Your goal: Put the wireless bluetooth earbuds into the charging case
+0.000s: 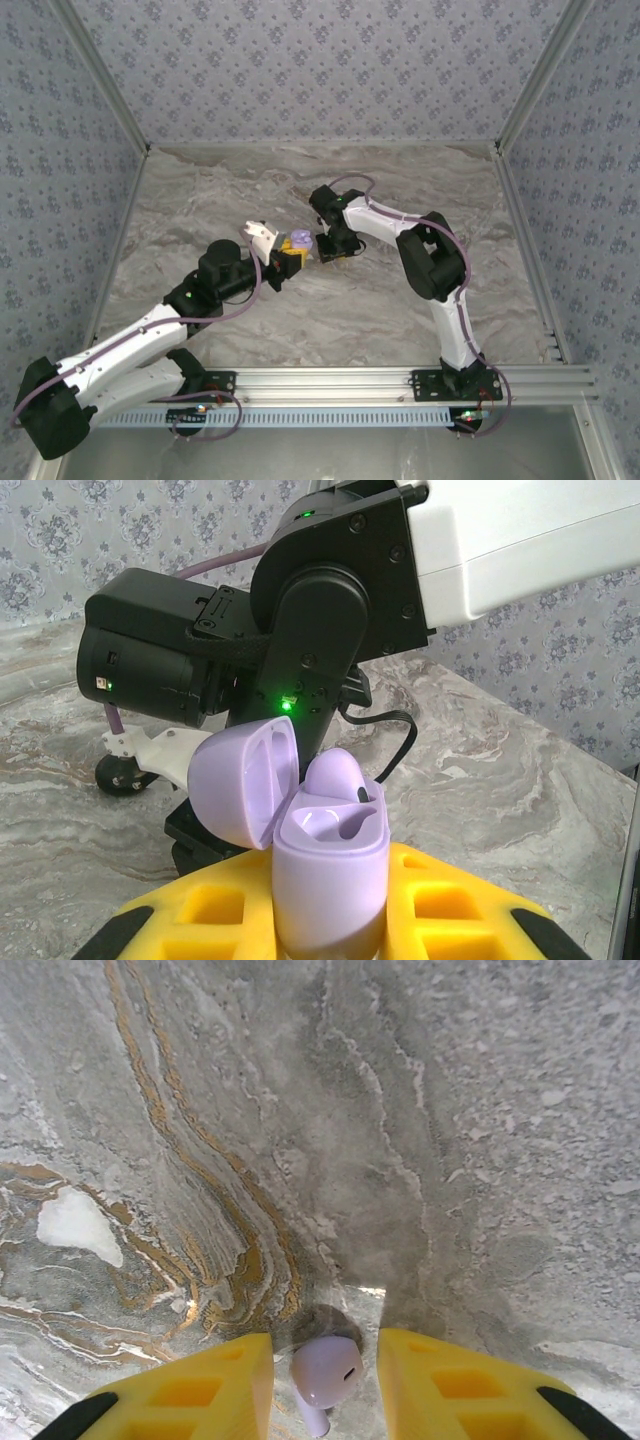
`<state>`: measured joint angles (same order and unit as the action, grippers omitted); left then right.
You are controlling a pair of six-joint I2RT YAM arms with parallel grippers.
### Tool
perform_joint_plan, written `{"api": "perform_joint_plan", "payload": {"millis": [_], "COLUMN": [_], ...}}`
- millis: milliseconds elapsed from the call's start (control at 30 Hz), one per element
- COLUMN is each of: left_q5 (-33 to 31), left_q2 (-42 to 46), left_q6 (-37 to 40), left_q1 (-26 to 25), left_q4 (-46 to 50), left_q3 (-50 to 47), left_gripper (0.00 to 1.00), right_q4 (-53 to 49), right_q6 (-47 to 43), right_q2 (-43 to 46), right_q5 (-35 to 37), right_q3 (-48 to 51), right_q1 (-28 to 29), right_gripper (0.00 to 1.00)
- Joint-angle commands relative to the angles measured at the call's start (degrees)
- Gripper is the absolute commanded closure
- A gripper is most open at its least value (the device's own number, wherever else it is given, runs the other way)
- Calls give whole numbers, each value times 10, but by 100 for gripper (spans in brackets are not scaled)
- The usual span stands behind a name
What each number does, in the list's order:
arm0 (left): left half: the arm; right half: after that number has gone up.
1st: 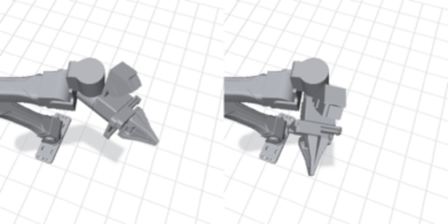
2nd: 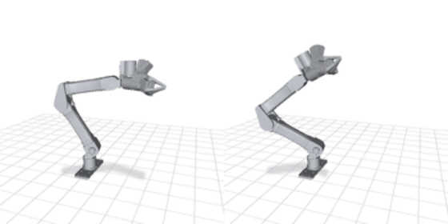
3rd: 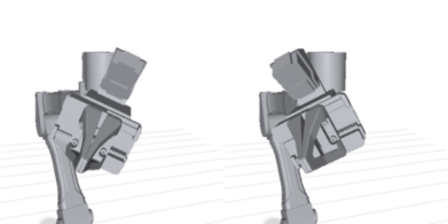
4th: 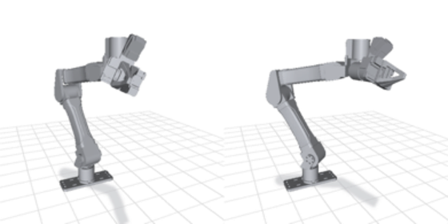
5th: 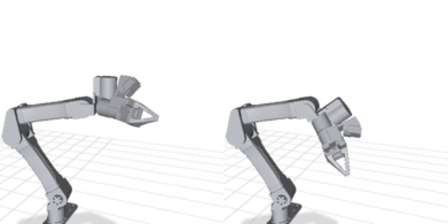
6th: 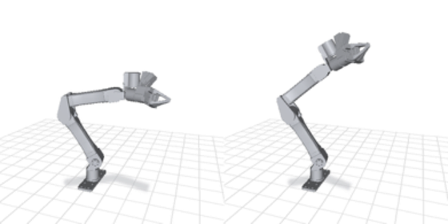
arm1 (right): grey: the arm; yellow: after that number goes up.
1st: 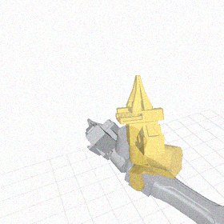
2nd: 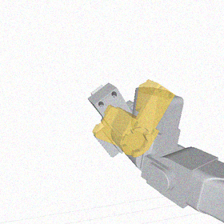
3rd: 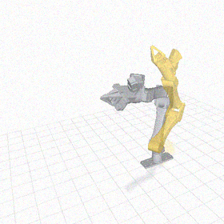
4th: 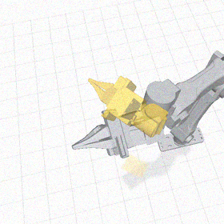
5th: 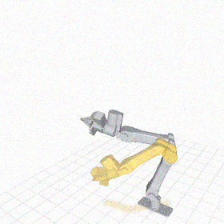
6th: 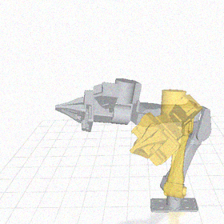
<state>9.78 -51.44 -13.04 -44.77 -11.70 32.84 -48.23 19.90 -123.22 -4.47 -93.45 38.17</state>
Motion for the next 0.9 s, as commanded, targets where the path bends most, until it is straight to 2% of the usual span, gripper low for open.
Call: {"api": "perform_joint_plan", "payload": {"millis": [0, 400, 600, 867], "left_q5": [0, -3, -4, -3], "left_q2": [11, 14, 15, 15], "left_q6": [3, 4, 5, 5], "left_q1": [-3, -4, -3, -3], "left_q4": [-8, -6, -7, -6], "left_q3": [3, 1, 1, 2], "left_gripper": [79, 79, 79, 79], "right_q4": [-20, -27, -20, 3], "right_q6": [1, 17, 27, 30], "right_q2": [-24, -46, -50, -22], "right_q5": [15, 38, 27, 3], "right_q3": [-14, -18, -15, 17], "right_q1": [8, 30, 38, 23], "right_gripper": [66, 69, 76, 79]}}
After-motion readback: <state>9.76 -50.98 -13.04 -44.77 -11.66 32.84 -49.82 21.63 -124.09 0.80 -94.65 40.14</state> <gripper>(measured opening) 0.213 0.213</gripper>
